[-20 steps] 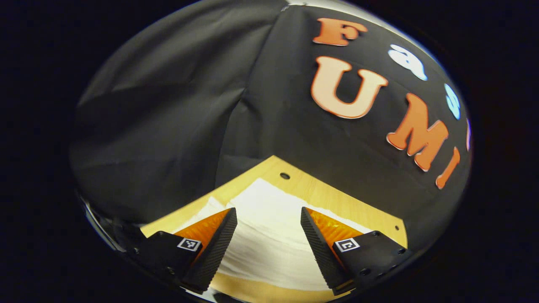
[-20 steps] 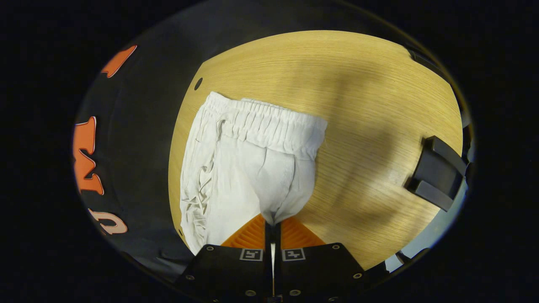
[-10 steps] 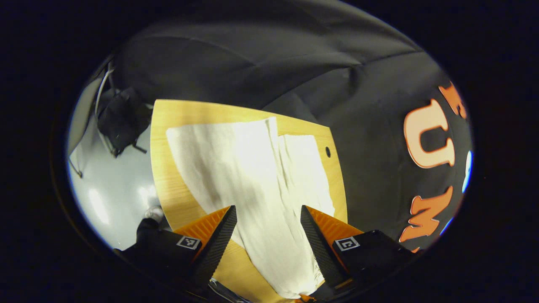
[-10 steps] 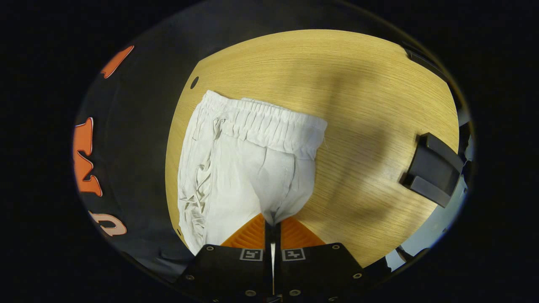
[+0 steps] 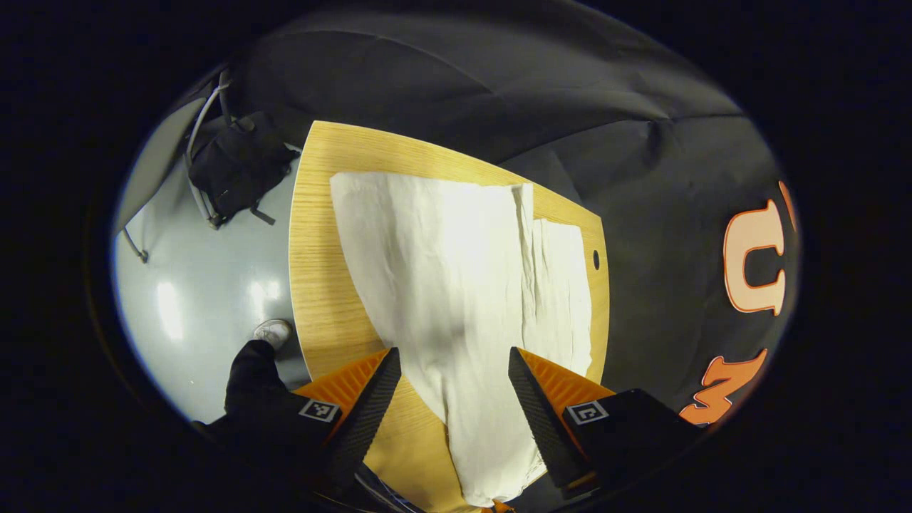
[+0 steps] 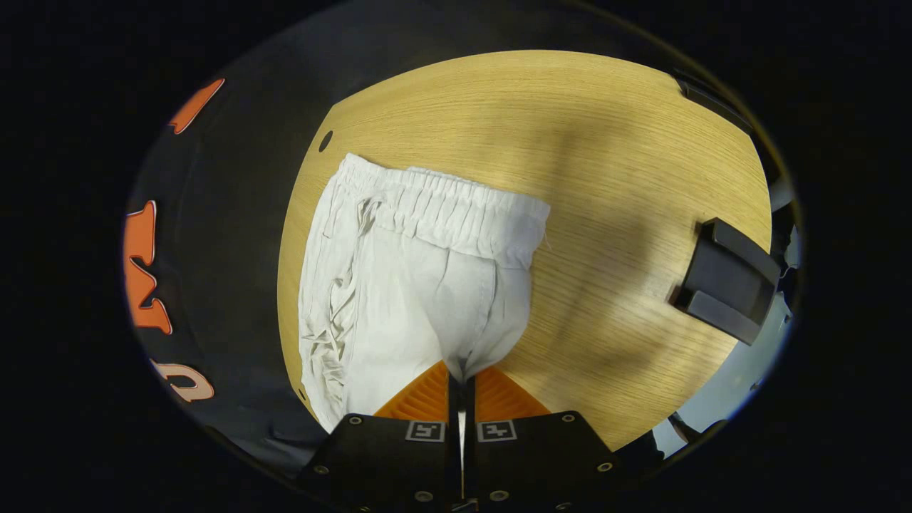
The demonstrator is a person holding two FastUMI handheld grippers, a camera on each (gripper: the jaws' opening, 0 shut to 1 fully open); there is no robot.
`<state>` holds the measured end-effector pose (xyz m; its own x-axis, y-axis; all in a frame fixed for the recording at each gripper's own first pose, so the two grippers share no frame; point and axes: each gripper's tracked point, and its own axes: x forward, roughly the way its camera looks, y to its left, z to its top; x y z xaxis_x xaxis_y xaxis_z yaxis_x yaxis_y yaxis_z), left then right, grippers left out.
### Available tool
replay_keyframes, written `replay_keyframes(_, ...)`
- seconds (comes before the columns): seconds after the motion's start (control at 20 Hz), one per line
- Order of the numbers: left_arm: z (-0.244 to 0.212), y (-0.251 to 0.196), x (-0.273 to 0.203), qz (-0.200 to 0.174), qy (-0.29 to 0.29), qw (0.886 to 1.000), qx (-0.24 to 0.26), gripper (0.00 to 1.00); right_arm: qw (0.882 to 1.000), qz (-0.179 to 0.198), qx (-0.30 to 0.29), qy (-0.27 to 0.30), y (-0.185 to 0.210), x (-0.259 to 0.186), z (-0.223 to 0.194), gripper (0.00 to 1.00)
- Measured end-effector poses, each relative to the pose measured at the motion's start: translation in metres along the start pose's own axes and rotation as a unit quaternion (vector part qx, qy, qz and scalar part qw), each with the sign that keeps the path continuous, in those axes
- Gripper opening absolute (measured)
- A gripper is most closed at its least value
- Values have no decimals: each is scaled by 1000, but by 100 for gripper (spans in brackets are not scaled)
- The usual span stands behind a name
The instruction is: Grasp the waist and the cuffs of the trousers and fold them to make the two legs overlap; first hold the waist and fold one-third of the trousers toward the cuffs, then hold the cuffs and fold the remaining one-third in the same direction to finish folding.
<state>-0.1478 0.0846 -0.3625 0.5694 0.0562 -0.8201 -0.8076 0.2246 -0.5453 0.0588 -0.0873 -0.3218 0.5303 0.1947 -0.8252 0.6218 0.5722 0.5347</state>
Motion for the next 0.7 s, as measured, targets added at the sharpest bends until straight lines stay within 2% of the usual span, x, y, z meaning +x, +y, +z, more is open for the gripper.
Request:
replay_keyframes(0.25,3,5,12,15,0,1000,-1,100,1000,3,11,2,0,0,1,2)
replay_keyframes(0.55,7,-4,25,3,9,1000,-11,100,1000,5,15,1,0,-1,0,2)
replay_keyframes(0.7,7,-3,33,6,21,1000,-14,85,1000,6,17,1,0,-1,0,2)
